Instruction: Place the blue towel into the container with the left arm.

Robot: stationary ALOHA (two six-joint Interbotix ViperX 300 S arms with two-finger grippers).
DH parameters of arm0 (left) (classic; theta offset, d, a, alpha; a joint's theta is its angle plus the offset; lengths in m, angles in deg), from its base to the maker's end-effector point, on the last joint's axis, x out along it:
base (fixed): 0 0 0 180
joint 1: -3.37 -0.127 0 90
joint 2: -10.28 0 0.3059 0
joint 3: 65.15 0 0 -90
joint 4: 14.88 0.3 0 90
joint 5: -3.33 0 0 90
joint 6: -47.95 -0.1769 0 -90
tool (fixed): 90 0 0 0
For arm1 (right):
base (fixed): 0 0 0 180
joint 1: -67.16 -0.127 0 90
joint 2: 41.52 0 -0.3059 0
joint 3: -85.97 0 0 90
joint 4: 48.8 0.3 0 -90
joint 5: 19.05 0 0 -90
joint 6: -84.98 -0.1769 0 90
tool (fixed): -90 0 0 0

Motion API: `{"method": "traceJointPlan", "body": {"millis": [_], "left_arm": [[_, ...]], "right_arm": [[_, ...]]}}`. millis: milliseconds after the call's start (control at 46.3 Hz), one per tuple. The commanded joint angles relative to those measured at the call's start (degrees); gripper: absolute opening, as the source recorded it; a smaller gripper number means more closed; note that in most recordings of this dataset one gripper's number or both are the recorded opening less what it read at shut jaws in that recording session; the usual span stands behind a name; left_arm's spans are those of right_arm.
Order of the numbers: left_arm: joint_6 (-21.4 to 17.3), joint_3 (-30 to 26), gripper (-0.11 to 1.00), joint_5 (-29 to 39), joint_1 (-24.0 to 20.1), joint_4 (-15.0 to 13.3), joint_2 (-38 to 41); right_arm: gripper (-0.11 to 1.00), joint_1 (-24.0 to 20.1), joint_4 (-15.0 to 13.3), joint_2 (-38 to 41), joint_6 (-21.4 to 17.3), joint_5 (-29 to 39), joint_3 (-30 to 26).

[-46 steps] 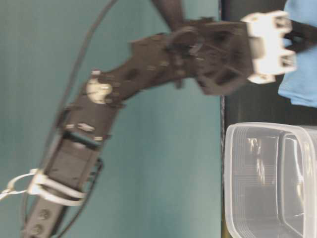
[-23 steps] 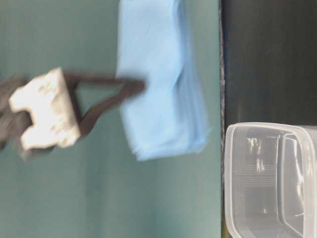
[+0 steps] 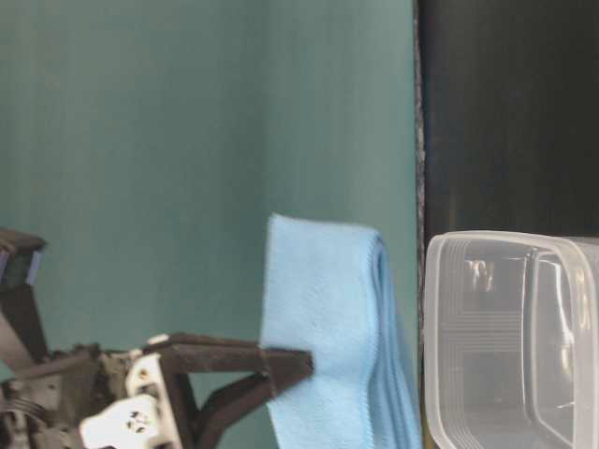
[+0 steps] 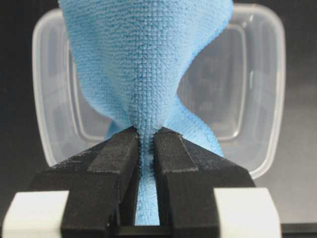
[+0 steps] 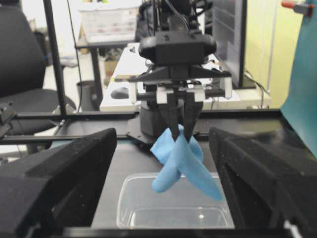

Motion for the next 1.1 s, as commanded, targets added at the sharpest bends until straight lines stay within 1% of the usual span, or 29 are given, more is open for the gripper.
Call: {"method": "traceJointPlan", "body": {"millis": [0, 194, 367, 669, 712, 755, 820, 885, 971, 1036, 1079], "left_arm": [[0.00, -0.35, 0.06, -0.70, 0.18, 0.18, -1.41], [-0.35, -0.09, 0.06, -1.05, 0.26, 0.18, -0.35], [-0.44, 0.00, 0.06, -2.99, 0.44, 0.18, 0.18], [-0.35, 2.02, 0.06, -3.87, 0.26, 0.18, 0.44], [-0.26, 2.29, 0.08, -4.22, 0.26, 0.18, 0.53], [-0.18, 2.55, 0.16, -4.66, 0.26, 0.18, 0.44], [-0.35, 2.90, 0.35, -5.45, 0.26, 0.18, 0.44], [0.35, 3.60, 0.55, -6.68, 0.18, 0.18, 0.44], [0.79, 4.31, 0.78, -8.17, 0.09, 0.18, 0.18], [1.05, 4.57, 0.88, -8.53, 0.09, 0.18, -0.26], [1.49, 4.57, 0.90, -8.61, 0.00, 0.18, -1.14]], "right_arm": [[0.74, 0.09, 0.09, 0.35, -0.09, -0.44, -0.62], [0.74, 0.09, 0.18, 0.44, -0.09, -0.44, -0.53], [0.73, 0.09, 0.09, 0.44, -0.18, -0.44, -0.44], [0.74, 0.09, 0.09, 0.44, -0.18, -0.44, -0.44], [0.74, 0.09, 0.18, 0.35, -0.26, -0.35, -0.44], [0.73, 0.09, 0.09, 0.44, -0.26, -0.35, -0.44], [0.74, 0.09, 0.09, 0.44, -0.26, -0.35, -0.44], [0.73, 0.09, 0.09, 0.35, -0.26, -0.35, -0.44], [0.73, 0.09, 0.09, 0.35, -0.26, -0.26, -0.44], [0.74, 0.09, 0.09, 0.35, -0.26, -0.26, -0.44], [0.74, 0.09, 0.09, 0.35, -0.26, -0.26, -0.44]]}}
